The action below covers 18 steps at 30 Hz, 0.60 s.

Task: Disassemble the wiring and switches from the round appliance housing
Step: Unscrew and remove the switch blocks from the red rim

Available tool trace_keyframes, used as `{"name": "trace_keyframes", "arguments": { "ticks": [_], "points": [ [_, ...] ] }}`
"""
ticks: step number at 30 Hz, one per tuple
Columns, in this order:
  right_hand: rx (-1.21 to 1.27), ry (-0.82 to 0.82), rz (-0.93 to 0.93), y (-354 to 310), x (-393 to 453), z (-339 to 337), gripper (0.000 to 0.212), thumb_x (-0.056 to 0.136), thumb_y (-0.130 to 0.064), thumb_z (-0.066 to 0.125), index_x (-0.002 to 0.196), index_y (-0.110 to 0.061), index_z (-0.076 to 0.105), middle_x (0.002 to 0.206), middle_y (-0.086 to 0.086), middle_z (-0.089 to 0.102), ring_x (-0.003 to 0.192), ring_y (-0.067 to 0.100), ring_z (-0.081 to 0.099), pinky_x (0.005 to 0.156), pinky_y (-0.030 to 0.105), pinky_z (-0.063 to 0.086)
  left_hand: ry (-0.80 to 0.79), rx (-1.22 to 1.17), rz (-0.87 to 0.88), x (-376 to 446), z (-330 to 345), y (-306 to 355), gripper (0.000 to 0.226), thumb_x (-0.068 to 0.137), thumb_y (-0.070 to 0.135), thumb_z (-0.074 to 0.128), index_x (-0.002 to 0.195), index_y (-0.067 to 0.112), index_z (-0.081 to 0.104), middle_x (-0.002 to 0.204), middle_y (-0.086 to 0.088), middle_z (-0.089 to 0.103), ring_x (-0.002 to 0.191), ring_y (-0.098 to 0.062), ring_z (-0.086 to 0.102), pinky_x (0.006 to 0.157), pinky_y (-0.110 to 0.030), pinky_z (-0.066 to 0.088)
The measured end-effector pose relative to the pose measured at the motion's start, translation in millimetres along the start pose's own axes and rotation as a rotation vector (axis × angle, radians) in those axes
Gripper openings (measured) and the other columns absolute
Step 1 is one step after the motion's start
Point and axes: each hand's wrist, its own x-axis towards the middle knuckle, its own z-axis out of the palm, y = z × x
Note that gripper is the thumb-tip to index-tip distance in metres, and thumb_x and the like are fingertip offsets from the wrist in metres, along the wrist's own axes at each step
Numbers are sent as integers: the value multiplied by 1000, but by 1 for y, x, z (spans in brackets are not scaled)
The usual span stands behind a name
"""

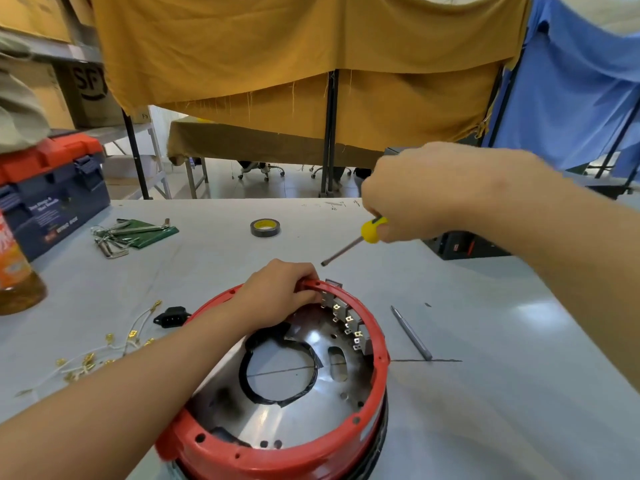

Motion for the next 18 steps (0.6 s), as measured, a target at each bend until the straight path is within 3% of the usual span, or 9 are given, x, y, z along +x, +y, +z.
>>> {"name": "trace_keyframes", "arguments": {
  "ticks": [2,4,8,10,13,18],
  "points": [
    [142,-61,-36,11,2,3,33,93,-47,53,91,-16,65,71,0,56,56,12,52,37,17,33,0,-9,-7,0,0,-1,16,84,37,65,93,23,63,85,3,65,82,-17,58,79,-39,49],
    [274,-93,-60,18,4,7,33,89,-47,59,97,-16,69,73,1,65,61,14,62,43,16,37,-4,-9,-7,0,0,-1,16,84,37,65,92,24,62,85,2,65,82,-18,58,79,-40,50],
    [345,-78,-66,26,7,11,30,86,-47,63,91,-18,71,58,-3,65,57,15,64,51,24,51,-5,-18,-1,0,1,-1,13,85,36,65,92,25,62,83,3,65,81,-18,58,79,-40,50],
    [352,-80,-67,26,8,10,29,86,-46,64,89,-18,71,53,-5,63,55,14,63,47,22,48,-4,-16,1,0,1,-2,12,85,37,65,91,27,62,83,4,64,81,-18,58,79,-40,50],
    [348,-73,-69,23,12,8,30,87,-44,64,92,-15,71,61,-1,63,58,15,62,44,17,38,-7,-9,4,0,1,-2,12,85,37,65,92,28,62,85,4,65,82,-18,58,79,-40,50],
    [307,-56,-98,12,18,1,23,84,-39,69,78,-17,64,66,1,61,63,18,63,47,21,40,-3,-3,6,-1,2,-2,13,85,38,65,93,27,62,85,4,64,82,-17,57,79,-39,49]
  ]
}}
